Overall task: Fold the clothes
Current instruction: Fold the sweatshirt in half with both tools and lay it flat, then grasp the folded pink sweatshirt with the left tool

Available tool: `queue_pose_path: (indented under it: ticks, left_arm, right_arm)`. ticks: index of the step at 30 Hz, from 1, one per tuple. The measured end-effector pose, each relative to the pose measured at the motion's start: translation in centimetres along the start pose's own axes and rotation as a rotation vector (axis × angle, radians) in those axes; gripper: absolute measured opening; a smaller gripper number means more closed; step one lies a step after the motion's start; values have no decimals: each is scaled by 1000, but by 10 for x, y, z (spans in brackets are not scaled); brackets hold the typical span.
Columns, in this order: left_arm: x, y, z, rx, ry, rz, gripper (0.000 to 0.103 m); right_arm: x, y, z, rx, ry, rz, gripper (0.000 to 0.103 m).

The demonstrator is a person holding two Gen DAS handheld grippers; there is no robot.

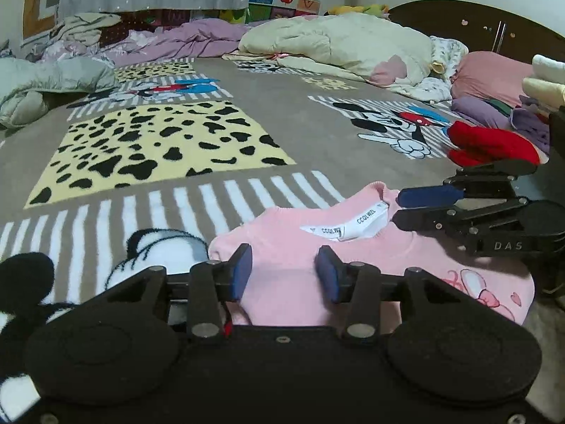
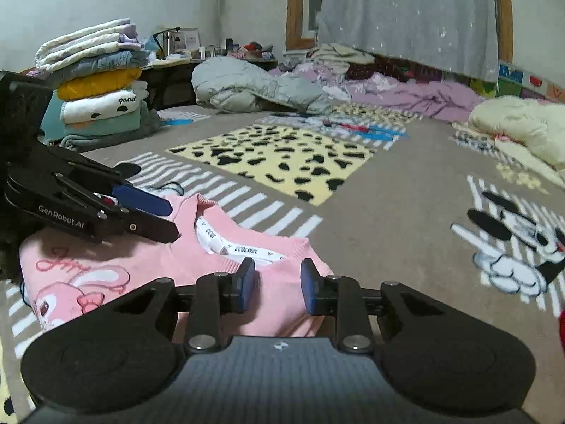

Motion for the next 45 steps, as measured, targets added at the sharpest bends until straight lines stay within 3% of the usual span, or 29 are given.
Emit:
queue_pose_path:
  ticks: [3, 9, 12, 14, 15, 20, 22, 26, 30, 32, 38, 45]
  left_arm:
    - [18, -5, 0, -33, -44, 10, 41]
    - [67, -21, 17, -133, -75, 91, 42]
    - [74, -23, 38, -145, -31, 109, 42]
    - [62, -20, 54, -138, 31, 79, 42]
    - [54, -19, 62, -134, 58, 61, 43]
    - [56, -10, 63, -56, 27, 85, 47]
    - [65, -11, 62, -50, 1, 79, 47]
    - [82, 5, 50, 112, -51, 92, 55]
    - [85, 27, 44, 316, -58, 83, 57]
    - [85, 35, 42, 388, -51, 97, 60]
    - [75, 40, 40, 500, -3, 95, 67]
    - [58, 39, 42, 554, 47, 93, 72]
  right_arm:
    - [20, -6, -11, -48, -54, 3, 34]
    - [84, 29, -13, 20, -124, -35, 34]
    - [71, 45, 9, 25, -12, -68, 33]
    - [62, 56, 24, 27, 62, -90, 33]
    - [59, 51, 32, -29, 23, -103, 33]
    - [71, 45, 26, -65, 23, -83, 31]
    - [81, 42, 25, -125, -9, -67, 38]
    - [100, 23, 31, -340, -65, -51, 57]
    - [98, -3, 51, -600, -93, -70, 60]
    - [90, -9, 56, -671, -101, -87, 63]
    - [62, -4, 61, -775, -30, -104, 65]
    - [48, 1, 54, -777, -5, -83, 71]
Point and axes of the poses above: each gripper's, at about its wrist camera, not at the fingertips, and x roughly against the way its jaws point, y to its left, z to its underside, the point moved 4 cm from there along -x, roughly the way its jaws point, and after that the axes turned 14 degrees about x, right-handed, at the moved point
